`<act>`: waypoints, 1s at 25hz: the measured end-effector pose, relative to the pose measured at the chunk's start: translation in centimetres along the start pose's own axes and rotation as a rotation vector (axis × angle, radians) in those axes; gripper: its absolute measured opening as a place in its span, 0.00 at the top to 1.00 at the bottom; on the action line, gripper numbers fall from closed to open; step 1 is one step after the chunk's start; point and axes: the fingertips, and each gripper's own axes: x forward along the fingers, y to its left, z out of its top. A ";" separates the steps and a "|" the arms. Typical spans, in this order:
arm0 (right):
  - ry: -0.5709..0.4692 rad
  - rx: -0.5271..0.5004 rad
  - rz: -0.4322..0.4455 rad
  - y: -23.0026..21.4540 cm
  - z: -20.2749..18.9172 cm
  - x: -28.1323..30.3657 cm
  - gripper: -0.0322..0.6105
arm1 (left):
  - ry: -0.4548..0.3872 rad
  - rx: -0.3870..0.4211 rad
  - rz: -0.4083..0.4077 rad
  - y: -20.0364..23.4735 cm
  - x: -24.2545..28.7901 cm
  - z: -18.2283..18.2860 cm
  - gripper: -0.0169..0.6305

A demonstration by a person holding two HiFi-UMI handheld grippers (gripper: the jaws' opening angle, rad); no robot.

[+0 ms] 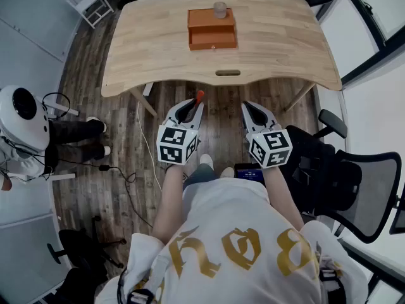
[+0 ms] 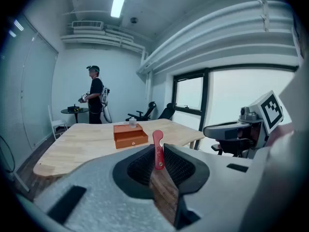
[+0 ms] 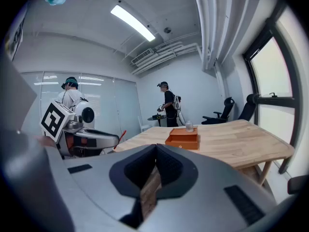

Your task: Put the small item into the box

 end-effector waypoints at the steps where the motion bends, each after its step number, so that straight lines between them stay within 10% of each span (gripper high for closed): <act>1: -0.001 0.001 -0.003 0.2 0.0 -0.2 0.93 | -0.007 -0.011 -0.003 -0.1 -0.3 0.0 0.88; 25: -0.027 0.019 -0.008 -0.4 0.3 -2.0 0.93 | -0.029 -0.022 0.021 -0.9 -1.4 0.9 0.88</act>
